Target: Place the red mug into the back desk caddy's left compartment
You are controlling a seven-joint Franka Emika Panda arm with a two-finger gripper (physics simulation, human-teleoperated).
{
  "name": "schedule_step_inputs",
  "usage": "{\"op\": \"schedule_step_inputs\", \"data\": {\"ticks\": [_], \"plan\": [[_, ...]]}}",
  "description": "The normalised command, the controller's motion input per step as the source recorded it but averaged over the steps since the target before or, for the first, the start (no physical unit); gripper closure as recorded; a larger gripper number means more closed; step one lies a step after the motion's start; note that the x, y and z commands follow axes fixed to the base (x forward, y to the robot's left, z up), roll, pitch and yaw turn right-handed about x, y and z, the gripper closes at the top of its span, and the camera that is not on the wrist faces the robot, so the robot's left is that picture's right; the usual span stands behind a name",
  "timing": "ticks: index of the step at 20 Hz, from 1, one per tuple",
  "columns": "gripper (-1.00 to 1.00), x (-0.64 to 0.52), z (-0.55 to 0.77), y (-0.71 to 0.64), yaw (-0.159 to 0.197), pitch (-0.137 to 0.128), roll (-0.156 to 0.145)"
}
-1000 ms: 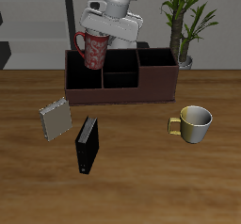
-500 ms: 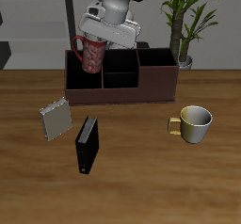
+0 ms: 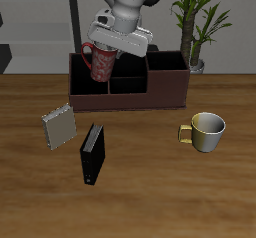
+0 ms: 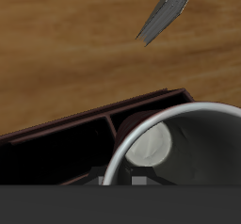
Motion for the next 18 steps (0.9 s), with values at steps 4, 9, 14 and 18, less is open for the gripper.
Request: {"op": "schedule_step_inputs", "data": {"ticks": [4, 9, 14, 18], "plan": [[1.00, -0.01, -0.16, -0.05, -0.022, 0.026, -0.006], [1.00, -0.01, -0.13, -0.13, -0.030, 0.010, -0.029], [1.00, 0.05, -0.14, -0.18, -0.054, 0.033, -0.038], [1.00, 0.03, -0.18, -0.11, -0.016, 0.031, -0.024]]}}
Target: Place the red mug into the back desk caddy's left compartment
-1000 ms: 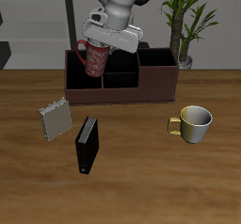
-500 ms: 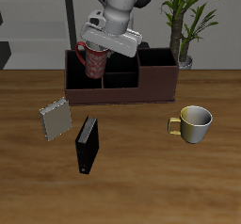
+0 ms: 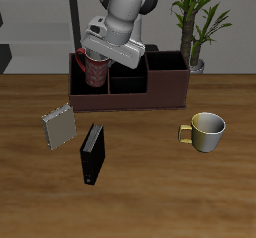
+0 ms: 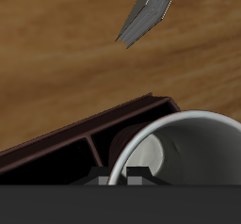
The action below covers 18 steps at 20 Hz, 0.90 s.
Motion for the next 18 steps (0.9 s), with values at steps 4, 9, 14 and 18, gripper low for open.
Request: {"op": "schedule_step_inputs", "data": {"ticks": [4, 9, 14, 18], "plan": [[1.00, 0.07, -0.36, -0.25, -0.062, 0.088, -0.035], [-1.00, 0.02, -0.24, 0.04, -0.054, 0.081, 0.055], [-1.00, -0.05, 0.02, 0.07, -0.035, 0.018, 0.018], [-1.00, -0.13, 0.21, 0.05, -0.031, -0.031, 0.021]]}}
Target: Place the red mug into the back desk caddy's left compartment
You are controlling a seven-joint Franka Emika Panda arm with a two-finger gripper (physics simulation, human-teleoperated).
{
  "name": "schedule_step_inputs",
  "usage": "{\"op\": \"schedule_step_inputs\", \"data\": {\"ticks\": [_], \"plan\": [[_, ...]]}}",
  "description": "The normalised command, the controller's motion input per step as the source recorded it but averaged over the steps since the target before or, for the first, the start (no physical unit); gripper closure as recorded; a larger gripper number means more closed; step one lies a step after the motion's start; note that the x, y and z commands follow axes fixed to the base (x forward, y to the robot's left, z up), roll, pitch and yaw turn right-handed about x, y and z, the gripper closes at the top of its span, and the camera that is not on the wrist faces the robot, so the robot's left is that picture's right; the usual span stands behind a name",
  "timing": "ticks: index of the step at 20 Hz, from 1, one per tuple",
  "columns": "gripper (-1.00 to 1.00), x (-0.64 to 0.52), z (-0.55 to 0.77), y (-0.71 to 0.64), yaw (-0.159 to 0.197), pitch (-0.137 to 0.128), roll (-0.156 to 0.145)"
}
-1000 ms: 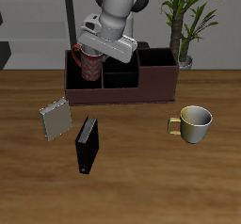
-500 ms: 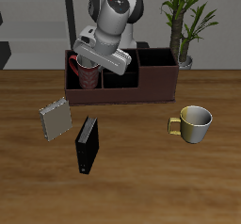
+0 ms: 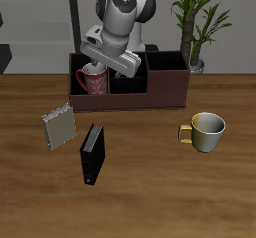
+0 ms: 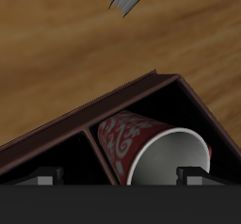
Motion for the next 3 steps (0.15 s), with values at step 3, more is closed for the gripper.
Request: {"op": "schedule_step_inputs", "data": {"ticks": [3], "plan": [[-1.00, -0.09, 0.28, -0.02, -0.012, -0.033, -0.002]]}}
